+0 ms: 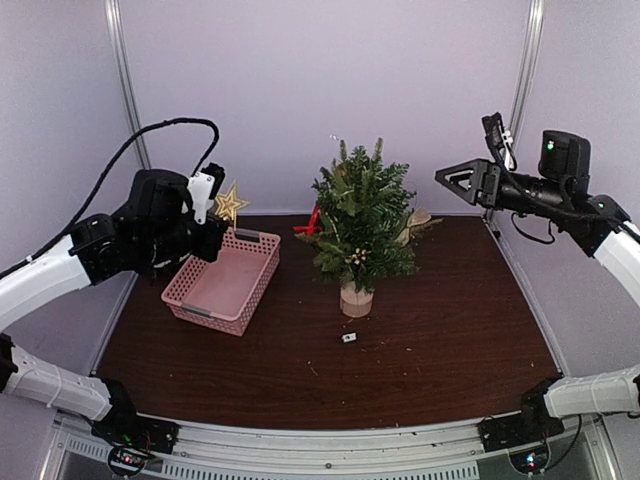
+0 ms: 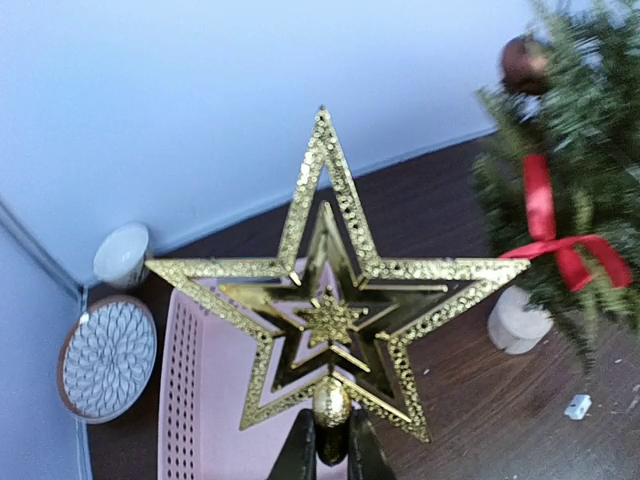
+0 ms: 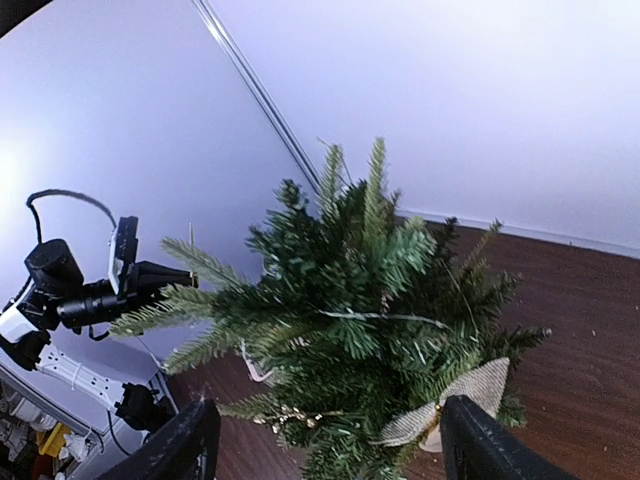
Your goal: Decorate the small christmas tree
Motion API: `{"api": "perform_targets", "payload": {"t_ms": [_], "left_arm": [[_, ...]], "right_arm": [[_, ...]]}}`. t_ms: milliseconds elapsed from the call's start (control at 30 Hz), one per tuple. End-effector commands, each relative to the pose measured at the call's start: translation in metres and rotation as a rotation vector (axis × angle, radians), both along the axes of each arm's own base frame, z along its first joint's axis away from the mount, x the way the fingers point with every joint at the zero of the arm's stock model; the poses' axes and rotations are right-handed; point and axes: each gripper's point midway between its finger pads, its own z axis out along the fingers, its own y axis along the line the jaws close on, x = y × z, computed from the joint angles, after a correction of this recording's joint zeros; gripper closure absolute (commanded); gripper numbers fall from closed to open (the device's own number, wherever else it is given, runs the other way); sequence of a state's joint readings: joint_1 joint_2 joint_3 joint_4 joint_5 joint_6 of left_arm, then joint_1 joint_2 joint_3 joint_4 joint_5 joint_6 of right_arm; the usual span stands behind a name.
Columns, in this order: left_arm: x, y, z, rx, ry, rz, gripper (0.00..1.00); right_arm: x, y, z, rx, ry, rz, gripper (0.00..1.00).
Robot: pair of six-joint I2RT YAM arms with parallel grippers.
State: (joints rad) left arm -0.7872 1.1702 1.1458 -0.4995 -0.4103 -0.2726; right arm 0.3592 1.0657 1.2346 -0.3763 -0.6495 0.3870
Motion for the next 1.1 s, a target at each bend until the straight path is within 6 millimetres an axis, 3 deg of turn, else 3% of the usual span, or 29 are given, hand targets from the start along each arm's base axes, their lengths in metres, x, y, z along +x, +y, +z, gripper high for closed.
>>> {"api": "perform_targets", "payload": {"t_ms": [0,267,400,567,733,1067], "left_arm": [[-0.024,-0.023,0.078,-0.007,-0.305,-0.101,1.0],[-0.072,-0.093,0.135,0.028,-0.518,-0.271,1.0],[-0.086,-0.119,0.158,-0.028,-0.568,-0.295,1.0],[-0.085,-0.134,0.171,-0.116,-0.545,-0.282,1.0],[-0.089,-0.141,0.184,-0.207,-0.563,-0.284,1.0],[-0.091,-0.159,0.184,-0.225,-0.562,-0.311,1.0]], "right_arm": [[-0.017,0.017,0.057,0.088,-0.131,0.057,0.22],[-0.053,0.068,0.096,0.117,-0.238,0.172,0.25],[-0.07,0.098,0.1,0.12,-0.271,0.23,0.27],[-0.088,0.123,0.101,0.084,-0.344,0.244,0.28],[-0.088,0.138,0.099,0.071,-0.367,0.204,0.31],[-0.082,0.163,0.106,0.111,-0.403,0.169,0.42]]}}
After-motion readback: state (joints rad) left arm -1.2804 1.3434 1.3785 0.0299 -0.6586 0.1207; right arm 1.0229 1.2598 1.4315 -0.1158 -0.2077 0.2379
